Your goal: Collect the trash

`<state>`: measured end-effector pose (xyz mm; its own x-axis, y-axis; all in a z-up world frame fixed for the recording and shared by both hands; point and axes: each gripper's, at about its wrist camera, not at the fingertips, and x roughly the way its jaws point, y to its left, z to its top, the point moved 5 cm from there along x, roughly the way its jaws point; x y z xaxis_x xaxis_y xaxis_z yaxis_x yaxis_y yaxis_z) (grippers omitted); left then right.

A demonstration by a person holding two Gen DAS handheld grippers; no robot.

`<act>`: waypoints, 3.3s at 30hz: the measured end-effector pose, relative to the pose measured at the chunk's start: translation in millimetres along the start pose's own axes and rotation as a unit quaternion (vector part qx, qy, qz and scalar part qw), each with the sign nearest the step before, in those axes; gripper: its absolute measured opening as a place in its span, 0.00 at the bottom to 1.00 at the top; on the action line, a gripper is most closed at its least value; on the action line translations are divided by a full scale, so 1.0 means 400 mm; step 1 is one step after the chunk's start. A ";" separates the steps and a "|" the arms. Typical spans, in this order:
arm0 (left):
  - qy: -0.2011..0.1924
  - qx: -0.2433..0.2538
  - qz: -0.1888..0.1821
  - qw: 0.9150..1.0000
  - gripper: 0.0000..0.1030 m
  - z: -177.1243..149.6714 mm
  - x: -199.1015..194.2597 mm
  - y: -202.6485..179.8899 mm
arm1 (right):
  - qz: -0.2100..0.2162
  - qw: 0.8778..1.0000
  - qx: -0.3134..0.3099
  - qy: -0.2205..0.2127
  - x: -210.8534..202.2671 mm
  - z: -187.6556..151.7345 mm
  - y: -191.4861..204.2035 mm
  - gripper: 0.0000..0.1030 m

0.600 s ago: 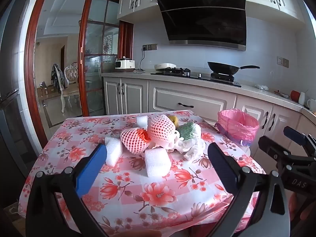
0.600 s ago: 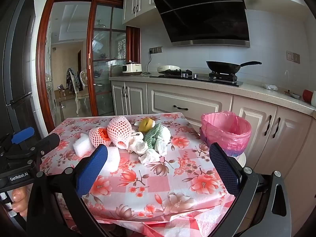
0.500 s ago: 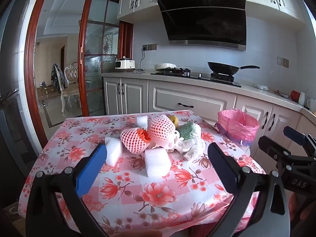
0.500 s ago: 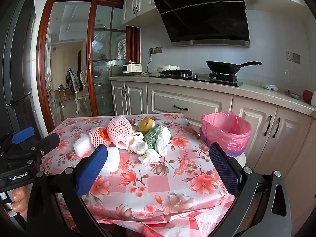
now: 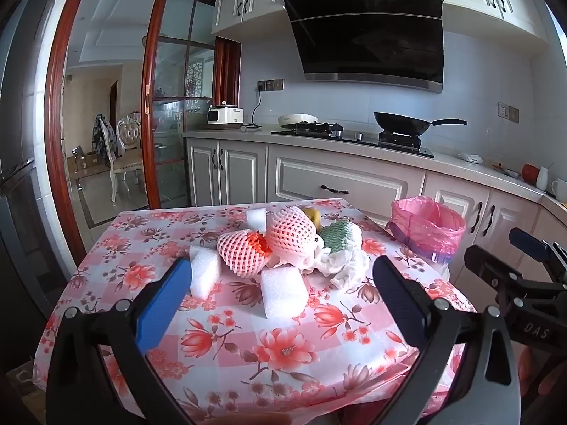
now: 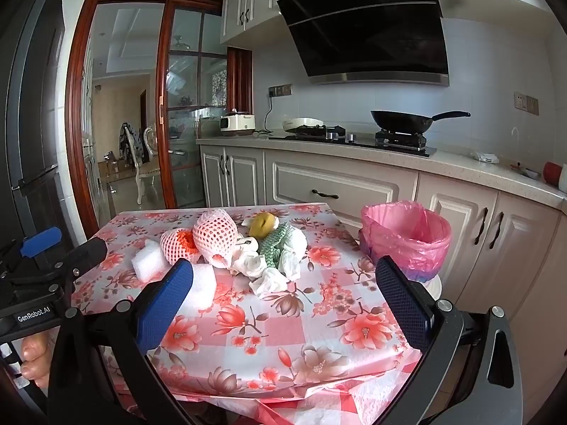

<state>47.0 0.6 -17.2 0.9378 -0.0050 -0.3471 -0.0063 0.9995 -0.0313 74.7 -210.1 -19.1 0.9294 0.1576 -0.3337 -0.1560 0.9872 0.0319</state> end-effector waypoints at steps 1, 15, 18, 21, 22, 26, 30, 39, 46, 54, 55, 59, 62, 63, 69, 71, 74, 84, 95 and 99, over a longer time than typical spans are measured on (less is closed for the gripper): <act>0.000 0.000 0.000 1.000 0.96 0.000 0.000 0.000 | 0.000 1.000 0.000 0.000 0.000 0.000 0.000 0.94; -0.002 0.000 0.000 1.000 0.96 0.010 -0.005 0.008 | 0.000 1.000 0.000 0.000 -0.001 0.002 -0.001 0.94; -0.001 0.000 0.000 1.000 0.96 0.010 -0.005 0.008 | 0.000 1.000 0.000 0.000 -0.001 0.002 -0.001 0.94; -0.002 0.000 0.000 1.000 0.96 0.010 -0.005 0.008 | 0.000 1.000 0.000 -0.001 -0.002 0.002 -0.002 0.94; -0.002 0.000 0.000 1.000 0.96 0.011 -0.005 0.008 | 0.000 1.000 0.000 -0.001 -0.001 0.002 -0.002 0.94; -0.002 0.000 0.000 1.000 0.96 0.010 -0.005 0.008 | 0.000 1.000 0.000 0.000 -0.001 0.001 -0.002 0.94; -0.002 0.000 0.000 1.000 0.96 0.010 -0.005 0.008 | 0.000 1.000 0.000 -0.001 -0.001 0.001 -0.003 0.94; -0.002 0.000 0.000 1.000 0.96 0.013 -0.006 0.009 | 0.000 1.000 0.001 0.000 0.000 0.000 -0.003 0.94; -0.002 0.000 0.000 1.000 0.96 0.012 -0.006 0.009 | 0.000 1.000 0.001 0.000 -0.001 0.000 -0.003 0.94; -0.007 0.002 0.000 1.000 0.96 0.005 -0.010 0.000 | 0.000 1.000 0.001 0.000 -0.001 0.000 -0.003 0.94; -0.007 0.002 -0.001 1.000 0.96 0.005 -0.010 -0.001 | 0.000 1.000 0.001 0.000 -0.001 0.000 -0.003 0.94; -0.007 0.004 -0.004 1.000 0.96 0.002 -0.010 -0.005 | 0.000 1.000 0.001 -0.001 -0.002 -0.001 -0.004 0.94; -0.006 0.005 -0.004 1.000 0.96 0.002 -0.007 -0.005 | 0.000 1.000 0.002 -0.001 -0.002 -0.001 -0.006 0.94; -0.007 0.005 -0.004 1.000 0.96 0.002 -0.007 -0.005 | 0.000 1.000 0.002 -0.001 -0.001 -0.001 -0.006 0.94; -0.008 0.005 -0.010 1.000 0.96 0.002 -0.008 -0.006 | 0.001 1.000 0.003 0.001 0.007 0.000 -0.003 0.94; -0.008 0.005 -0.010 1.000 0.96 0.003 -0.007 -0.007 | 0.000 1.000 0.003 0.001 0.002 -0.002 -0.005 0.94; -0.009 0.006 -0.013 1.000 0.96 0.003 -0.003 -0.010 | 0.000 1.000 0.004 0.002 0.002 0.000 -0.001 0.94; -0.009 0.002 -0.024 1.000 0.96 -0.004 -0.004 -0.012 | -0.001 1.000 0.009 0.006 0.008 -0.020 -0.018 0.94; 0.000 -0.016 -0.018 1.000 0.96 -0.019 0.009 0.018 | -0.004 1.000 0.003 0.004 0.014 -0.022 -0.011 0.94; 0.003 -0.019 -0.013 1.000 0.96 -0.021 0.017 0.027 | -0.004 1.000 -0.008 0.002 0.017 -0.019 -0.003 0.94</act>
<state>50.5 11.2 -28.0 0.9359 -0.0316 -0.3508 0.0050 0.9971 -0.0765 78.8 -210.5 -28.5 0.9295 0.1503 -0.3369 -0.1546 0.9879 0.0144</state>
